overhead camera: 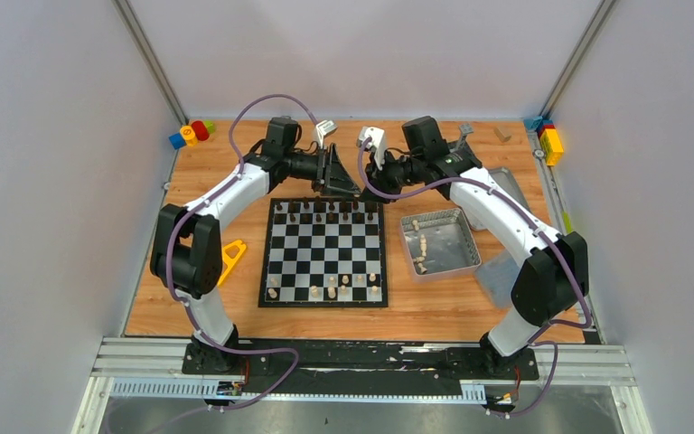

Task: Set up the chess pieces on the board
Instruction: Place the chess piece on the chessboard.

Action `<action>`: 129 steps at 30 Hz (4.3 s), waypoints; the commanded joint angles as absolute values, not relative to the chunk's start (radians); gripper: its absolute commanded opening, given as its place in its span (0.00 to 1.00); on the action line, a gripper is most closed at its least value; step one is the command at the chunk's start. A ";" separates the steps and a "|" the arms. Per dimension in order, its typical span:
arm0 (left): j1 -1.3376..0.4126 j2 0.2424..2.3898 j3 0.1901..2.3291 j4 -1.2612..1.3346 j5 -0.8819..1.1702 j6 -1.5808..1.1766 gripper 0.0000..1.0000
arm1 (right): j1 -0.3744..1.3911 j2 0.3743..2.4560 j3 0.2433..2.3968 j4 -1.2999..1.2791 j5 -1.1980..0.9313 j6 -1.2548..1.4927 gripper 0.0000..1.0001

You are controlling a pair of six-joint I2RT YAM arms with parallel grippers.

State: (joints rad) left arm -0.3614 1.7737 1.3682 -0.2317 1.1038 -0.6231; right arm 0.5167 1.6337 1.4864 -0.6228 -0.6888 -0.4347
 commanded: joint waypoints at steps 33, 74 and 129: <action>-0.388 1.780 1.373 -0.176 1.137 -0.636 0.30 | 0.546 1.685 1.548 -0.577 -0.611 -0.405 0.01; -0.330 1.700 1.114 0.834 1.228 -1.319 0.00 | 0.349 1.575 1.417 -0.297 -1.125 -0.016 0.45; -0.338 1.787 1.192 0.616 1.338 -1.321 0.00 | 0.443 1.526 1.373 -0.402 -0.995 -0.321 0.17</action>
